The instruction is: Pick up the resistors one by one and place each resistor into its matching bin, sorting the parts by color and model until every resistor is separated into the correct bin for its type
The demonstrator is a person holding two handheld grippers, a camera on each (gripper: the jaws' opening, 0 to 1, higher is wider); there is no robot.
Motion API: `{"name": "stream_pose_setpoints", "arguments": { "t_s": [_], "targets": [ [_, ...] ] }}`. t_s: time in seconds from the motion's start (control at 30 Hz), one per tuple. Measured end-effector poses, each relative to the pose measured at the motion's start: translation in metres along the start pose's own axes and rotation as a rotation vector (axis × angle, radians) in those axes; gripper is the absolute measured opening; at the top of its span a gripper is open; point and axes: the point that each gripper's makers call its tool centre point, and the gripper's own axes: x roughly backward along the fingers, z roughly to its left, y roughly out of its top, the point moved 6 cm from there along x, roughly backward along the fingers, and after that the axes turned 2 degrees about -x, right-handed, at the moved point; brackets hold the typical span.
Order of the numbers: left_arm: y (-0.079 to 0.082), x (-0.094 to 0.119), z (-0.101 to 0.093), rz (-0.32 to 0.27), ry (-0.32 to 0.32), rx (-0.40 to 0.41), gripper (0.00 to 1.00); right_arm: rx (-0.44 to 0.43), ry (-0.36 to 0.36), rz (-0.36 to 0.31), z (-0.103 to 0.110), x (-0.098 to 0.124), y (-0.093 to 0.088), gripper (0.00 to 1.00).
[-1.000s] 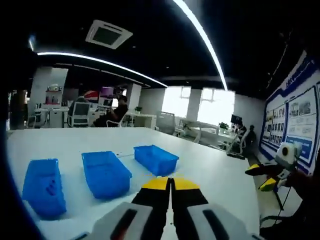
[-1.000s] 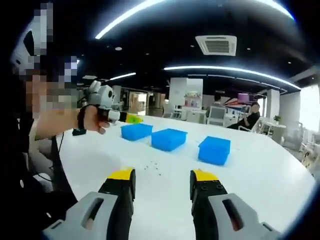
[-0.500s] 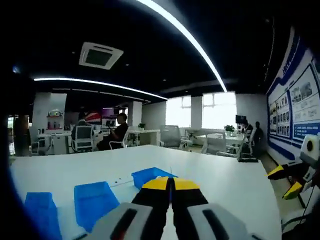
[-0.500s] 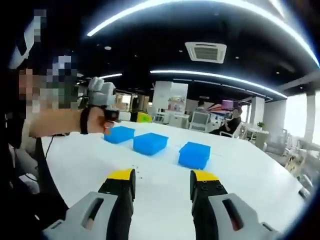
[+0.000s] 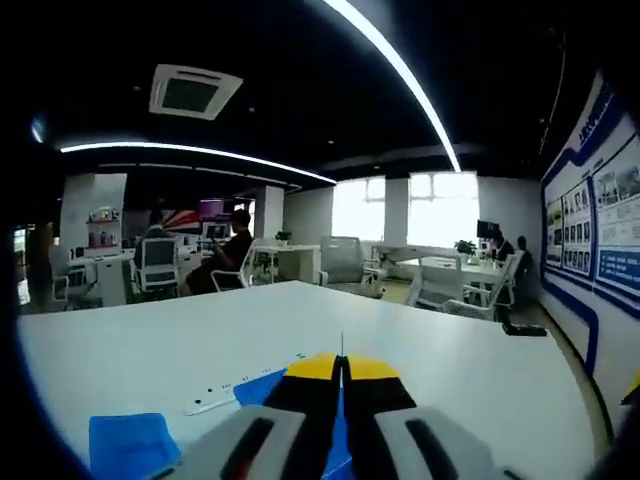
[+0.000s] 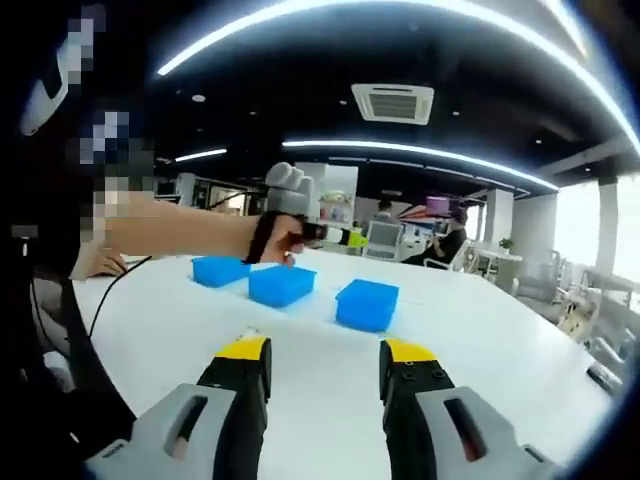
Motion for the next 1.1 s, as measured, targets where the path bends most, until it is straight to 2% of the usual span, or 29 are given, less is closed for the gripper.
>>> {"name": "stream_pose_setpoints", "arguments": {
  "t_s": [0.1,0.27,0.33,0.37,0.4,0.43,0.57,0.7,0.83,1.1],
  "targets": [
    [-0.001,-0.013,0.001,0.015,0.010,-0.019,0.05,-0.006,-0.009,0.005,-0.002,0.002,-0.003,0.45],
    [-0.006,-0.022,0.003,0.037,0.031,-0.030,0.05,-0.014,-0.017,0.010,-0.003,0.003,-0.005,0.44],
    [-0.010,-0.023,0.004,0.046,0.038,-0.037,0.14,-0.015,-0.017,0.011,-0.003,0.003,-0.006,0.44],
    [-0.012,-0.023,0.006,0.056,0.054,-0.029,0.23,-0.014,-0.016,0.012,-0.003,0.003,-0.006,0.44],
    [-0.013,-0.022,0.007,0.065,0.066,-0.022,0.37,-0.014,-0.014,0.012,-0.003,0.003,-0.006,0.44],
    [-0.015,-0.021,0.008,0.066,0.059,-0.022,0.42,-0.016,-0.012,0.011,-0.003,0.003,-0.005,0.44],
    [-0.018,-0.004,0.010,0.073,0.040,-0.042,0.39,-0.015,-0.006,0.015,-0.001,0.002,-0.007,0.45],
    [-0.015,0.027,0.011,0.039,0.021,-0.010,0.40,-0.014,0.002,0.013,-0.001,-0.001,-0.007,0.45],
    [-0.018,0.073,0.016,0.019,0.013,0.012,0.40,-0.017,0.038,0.001,-0.002,-0.007,-0.005,0.46],
    [-0.029,0.173,0.019,-0.076,0.071,0.053,0.39,-0.023,0.103,-0.023,-0.002,-0.021,0.000,0.47]
  ]
}}
